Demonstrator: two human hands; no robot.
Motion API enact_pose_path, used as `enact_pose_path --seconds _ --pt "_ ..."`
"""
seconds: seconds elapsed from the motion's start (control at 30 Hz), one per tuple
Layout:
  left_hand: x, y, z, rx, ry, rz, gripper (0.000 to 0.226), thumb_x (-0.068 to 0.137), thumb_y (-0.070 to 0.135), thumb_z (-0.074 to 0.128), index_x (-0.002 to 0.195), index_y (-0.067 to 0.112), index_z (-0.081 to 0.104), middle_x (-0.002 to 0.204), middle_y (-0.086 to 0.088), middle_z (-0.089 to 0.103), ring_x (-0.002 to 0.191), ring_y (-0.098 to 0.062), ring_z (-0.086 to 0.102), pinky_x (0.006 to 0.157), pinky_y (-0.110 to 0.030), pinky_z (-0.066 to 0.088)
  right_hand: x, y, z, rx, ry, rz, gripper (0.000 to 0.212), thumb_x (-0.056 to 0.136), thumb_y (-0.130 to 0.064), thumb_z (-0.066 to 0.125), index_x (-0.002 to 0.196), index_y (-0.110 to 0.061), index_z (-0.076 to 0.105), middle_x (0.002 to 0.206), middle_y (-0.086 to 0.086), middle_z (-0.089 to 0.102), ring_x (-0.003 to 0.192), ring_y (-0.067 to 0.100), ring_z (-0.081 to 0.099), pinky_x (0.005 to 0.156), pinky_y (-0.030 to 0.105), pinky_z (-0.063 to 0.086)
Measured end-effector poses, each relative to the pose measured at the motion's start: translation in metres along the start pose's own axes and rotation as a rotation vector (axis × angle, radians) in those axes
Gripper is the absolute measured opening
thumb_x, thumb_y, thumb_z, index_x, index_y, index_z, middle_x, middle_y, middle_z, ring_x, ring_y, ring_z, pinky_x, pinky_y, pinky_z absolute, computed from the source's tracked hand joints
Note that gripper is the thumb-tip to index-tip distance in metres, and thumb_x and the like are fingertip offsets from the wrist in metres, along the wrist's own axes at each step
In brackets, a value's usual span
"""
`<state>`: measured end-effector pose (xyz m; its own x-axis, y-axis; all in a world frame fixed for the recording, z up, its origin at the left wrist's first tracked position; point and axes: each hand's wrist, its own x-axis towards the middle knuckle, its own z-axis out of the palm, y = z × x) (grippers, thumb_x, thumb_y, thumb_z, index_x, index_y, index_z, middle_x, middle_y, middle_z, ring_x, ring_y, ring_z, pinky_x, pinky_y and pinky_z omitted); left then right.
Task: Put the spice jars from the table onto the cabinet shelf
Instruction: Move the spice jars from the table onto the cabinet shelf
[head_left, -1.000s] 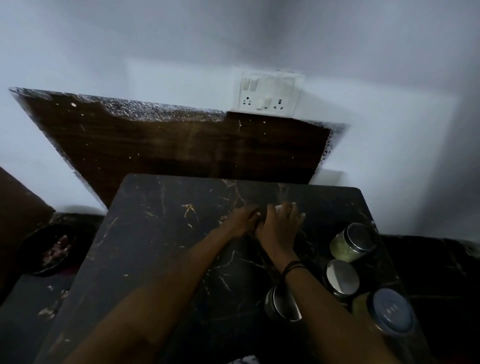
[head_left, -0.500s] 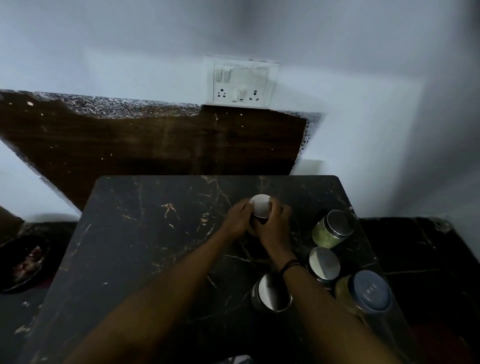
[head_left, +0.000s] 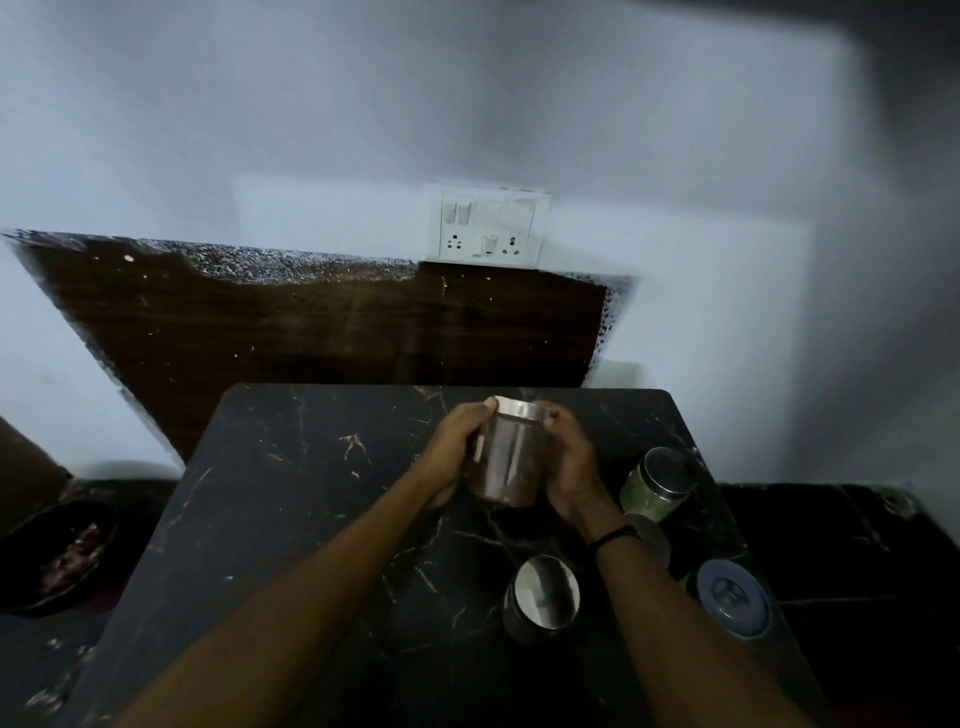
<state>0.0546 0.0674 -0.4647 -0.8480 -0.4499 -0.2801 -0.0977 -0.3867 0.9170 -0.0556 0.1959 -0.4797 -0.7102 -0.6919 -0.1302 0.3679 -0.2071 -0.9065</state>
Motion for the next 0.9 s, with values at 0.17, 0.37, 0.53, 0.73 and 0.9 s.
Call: enact_pose_path --seconds 0.17,0.37,0.53,0.73,0.9 --pt "-0.023 -0.009 0.018 -0.142 0.066 -0.052 0.05 0.091 0.041 0.058 0.129 0.009 0.053 0.129 -0.024 0.061 0.107 -0.035 0.063 0.092 -0.054 0.054 -0.019 0.013 0.001 0.158 0.01 0.214 0.051 0.088 -0.048 0.044 0.1 -0.011 0.077 0.101 0.018 0.074 0.086 0.03 0.072 0.07 0.041 0.058" --pt "-0.044 -0.031 0.024 -0.393 0.152 -0.127 0.044 0.09 0.025 0.06 0.128 0.003 0.055 0.122 -0.024 0.063 0.102 -0.035 0.061 0.098 -0.056 0.047 -0.03 0.033 -0.014 0.11 0.067 0.294 0.054 0.087 -0.049 0.043 0.091 -0.009 0.079 0.099 0.02 0.074 0.084 0.033 0.073 0.07 0.041 0.058" --pt "-0.055 -0.042 0.033 -0.392 0.146 -0.11 0.03 0.083 0.023 0.069 0.11 0.012 0.062 0.098 -0.009 0.071 0.088 -0.025 0.067 0.089 -0.048 0.053 -0.043 0.04 -0.019 0.12 0.082 0.347 0.053 0.087 -0.049 0.044 0.089 -0.01 0.08 0.099 0.018 0.075 0.084 0.032 0.073 0.068 0.04 0.059" --pt "-0.059 -0.041 0.04 -0.381 0.134 -0.066 0.048 0.067 0.028 0.078 0.11 0.012 0.062 0.108 -0.013 0.068 0.1 -0.031 0.064 0.104 -0.058 0.045 -0.051 0.024 -0.019 0.116 0.028 0.341 0.052 0.089 -0.048 0.046 0.097 -0.009 0.079 0.105 0.019 0.074 0.088 0.031 0.074 0.069 0.039 0.059" --pt "-0.057 -0.006 0.055 -0.413 0.146 0.032 0.043 0.075 0.024 0.075 0.113 0.006 0.062 0.118 -0.023 0.062 0.108 -0.038 0.058 0.106 -0.063 0.041 -0.045 -0.02 -0.005 0.057 -0.067 0.25 0.056 0.098 -0.043 0.034 0.097 -0.01 0.079 0.098 0.017 0.075 0.083 0.029 0.074 0.064 0.035 0.059"
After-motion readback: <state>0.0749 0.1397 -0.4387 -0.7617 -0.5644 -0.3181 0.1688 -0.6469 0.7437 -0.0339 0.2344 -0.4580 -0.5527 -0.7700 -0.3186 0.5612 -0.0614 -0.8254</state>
